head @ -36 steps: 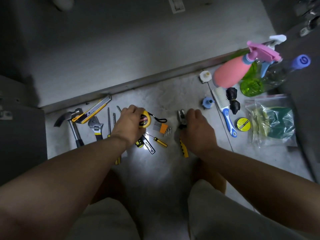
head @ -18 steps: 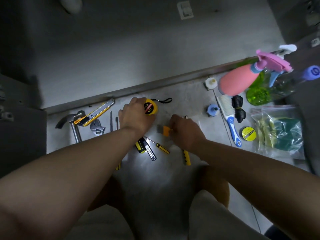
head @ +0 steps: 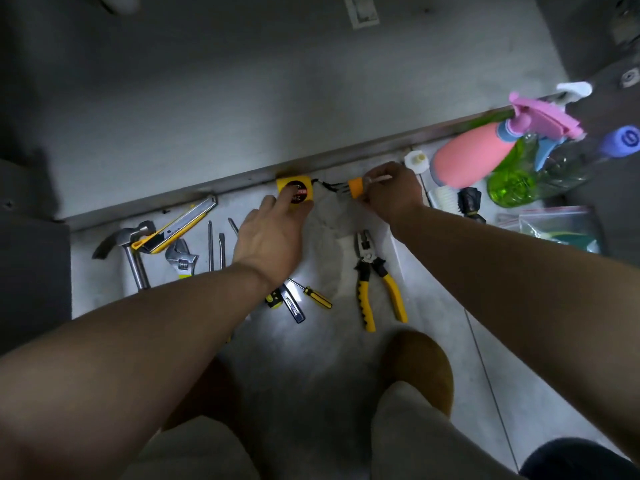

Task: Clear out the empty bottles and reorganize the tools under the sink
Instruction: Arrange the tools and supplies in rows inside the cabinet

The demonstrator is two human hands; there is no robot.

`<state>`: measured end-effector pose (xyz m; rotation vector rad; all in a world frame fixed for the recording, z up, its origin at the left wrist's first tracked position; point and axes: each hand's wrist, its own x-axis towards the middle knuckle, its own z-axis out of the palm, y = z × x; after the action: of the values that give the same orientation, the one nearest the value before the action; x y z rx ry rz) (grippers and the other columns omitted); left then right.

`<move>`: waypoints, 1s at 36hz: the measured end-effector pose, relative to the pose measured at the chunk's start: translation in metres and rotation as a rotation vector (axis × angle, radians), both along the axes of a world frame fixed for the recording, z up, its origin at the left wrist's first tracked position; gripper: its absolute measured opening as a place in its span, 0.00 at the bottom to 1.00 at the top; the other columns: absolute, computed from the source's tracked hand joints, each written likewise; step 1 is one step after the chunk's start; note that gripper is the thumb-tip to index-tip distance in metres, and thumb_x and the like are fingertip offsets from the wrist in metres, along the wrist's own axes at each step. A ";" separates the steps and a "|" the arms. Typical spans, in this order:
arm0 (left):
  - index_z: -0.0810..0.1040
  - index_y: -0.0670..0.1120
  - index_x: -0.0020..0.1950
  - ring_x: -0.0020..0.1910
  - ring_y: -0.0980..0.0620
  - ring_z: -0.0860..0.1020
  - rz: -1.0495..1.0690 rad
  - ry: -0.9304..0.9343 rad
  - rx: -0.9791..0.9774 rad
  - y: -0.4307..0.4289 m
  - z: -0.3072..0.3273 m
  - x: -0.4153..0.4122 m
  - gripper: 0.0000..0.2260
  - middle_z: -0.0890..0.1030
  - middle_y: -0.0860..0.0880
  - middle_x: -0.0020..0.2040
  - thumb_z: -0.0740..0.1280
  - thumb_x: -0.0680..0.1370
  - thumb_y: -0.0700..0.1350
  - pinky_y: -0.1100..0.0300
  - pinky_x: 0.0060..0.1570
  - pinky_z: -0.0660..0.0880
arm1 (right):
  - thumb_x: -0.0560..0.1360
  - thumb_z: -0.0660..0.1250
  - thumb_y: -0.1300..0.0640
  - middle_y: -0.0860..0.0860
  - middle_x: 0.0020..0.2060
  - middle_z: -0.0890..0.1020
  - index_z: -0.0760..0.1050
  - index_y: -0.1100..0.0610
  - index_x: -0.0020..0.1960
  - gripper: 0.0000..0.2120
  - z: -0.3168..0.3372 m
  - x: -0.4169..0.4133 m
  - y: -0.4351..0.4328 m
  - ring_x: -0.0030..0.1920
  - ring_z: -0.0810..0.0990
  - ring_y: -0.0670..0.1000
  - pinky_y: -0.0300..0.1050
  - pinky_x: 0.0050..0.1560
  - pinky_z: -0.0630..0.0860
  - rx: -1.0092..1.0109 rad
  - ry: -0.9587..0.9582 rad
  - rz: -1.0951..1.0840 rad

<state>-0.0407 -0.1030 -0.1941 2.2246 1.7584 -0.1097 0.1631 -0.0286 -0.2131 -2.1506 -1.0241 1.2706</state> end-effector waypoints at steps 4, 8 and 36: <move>0.69 0.47 0.74 0.62 0.41 0.71 -0.027 -0.070 -0.079 -0.006 -0.002 -0.003 0.28 0.60 0.43 0.78 0.64 0.74 0.36 0.49 0.58 0.72 | 0.72 0.73 0.62 0.55 0.52 0.83 0.75 0.51 0.62 0.21 -0.003 0.002 -0.009 0.53 0.83 0.54 0.53 0.54 0.81 0.036 0.047 -0.040; 0.64 0.44 0.78 0.70 0.40 0.66 -0.028 -0.107 -0.135 -0.006 -0.003 0.000 0.31 0.54 0.41 0.82 0.63 0.75 0.36 0.47 0.66 0.70 | 0.73 0.65 0.67 0.59 0.54 0.80 0.73 0.59 0.61 0.17 0.006 0.002 -0.034 0.53 0.81 0.58 0.50 0.49 0.78 0.198 -0.012 0.025; 0.63 0.60 0.78 0.78 0.48 0.56 -0.081 -0.066 -0.491 -0.088 0.024 -0.033 0.36 0.56 0.50 0.79 0.72 0.73 0.61 0.47 0.73 0.65 | 0.71 0.68 0.40 0.55 0.55 0.72 0.68 0.57 0.61 0.28 0.002 -0.025 -0.125 0.50 0.76 0.59 0.52 0.43 0.77 0.048 -0.620 0.861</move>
<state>-0.0734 -0.1907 -0.1705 1.9126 1.4177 -0.4314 0.1380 -0.1531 -0.2106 -2.1667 -2.3814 0.8276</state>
